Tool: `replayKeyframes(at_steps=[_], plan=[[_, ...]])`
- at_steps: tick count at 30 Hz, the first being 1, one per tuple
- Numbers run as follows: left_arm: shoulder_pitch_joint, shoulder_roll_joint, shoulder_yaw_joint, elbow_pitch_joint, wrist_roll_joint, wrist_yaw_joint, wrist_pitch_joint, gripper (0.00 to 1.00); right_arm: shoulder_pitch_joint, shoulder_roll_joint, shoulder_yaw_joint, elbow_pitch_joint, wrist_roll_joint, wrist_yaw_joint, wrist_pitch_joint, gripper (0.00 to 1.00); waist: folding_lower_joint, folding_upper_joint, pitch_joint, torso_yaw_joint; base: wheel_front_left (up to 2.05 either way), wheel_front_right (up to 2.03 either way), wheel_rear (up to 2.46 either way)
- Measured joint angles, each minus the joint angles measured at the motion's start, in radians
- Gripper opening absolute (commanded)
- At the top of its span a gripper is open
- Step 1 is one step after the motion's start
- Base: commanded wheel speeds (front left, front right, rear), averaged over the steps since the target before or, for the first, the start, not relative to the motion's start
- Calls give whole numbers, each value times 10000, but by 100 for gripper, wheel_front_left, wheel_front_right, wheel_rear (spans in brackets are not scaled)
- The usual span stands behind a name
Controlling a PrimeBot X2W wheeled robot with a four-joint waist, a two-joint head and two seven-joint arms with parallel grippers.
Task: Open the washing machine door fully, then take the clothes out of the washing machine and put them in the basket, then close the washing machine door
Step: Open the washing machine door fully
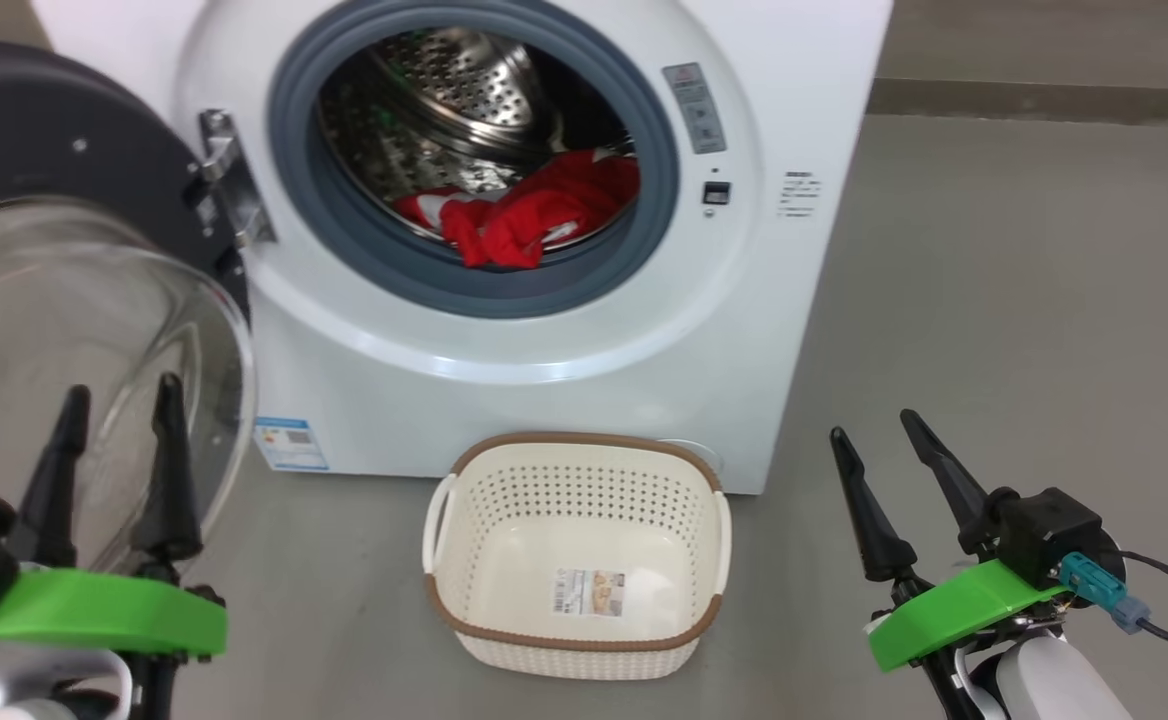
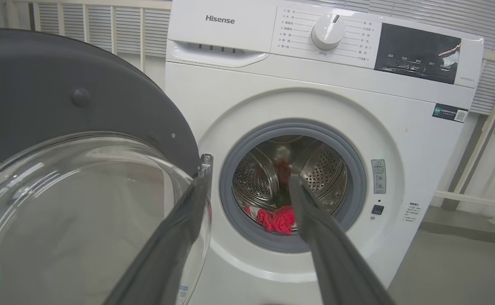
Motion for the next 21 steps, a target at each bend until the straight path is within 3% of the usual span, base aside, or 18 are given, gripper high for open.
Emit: replayKeyframes(at_steps=[8,13,21], plan=[[582,-115,-334,67,-173,-732,-821,100,0,2,-276,-184,-224,0,0,100,0,0,-41,-833,0,0,0],[1016,-125,-424,433,-81,-746,-1208,100,20,6,-552,-424,-324,0,0,100,0,0,-86,-1310,0,0,0],[1635,-105,-861,1058,169,-1267,-1638,100,660,12,-1045,-725,-658,0,0,100,0,0,-326,-1844,0,0,0]])
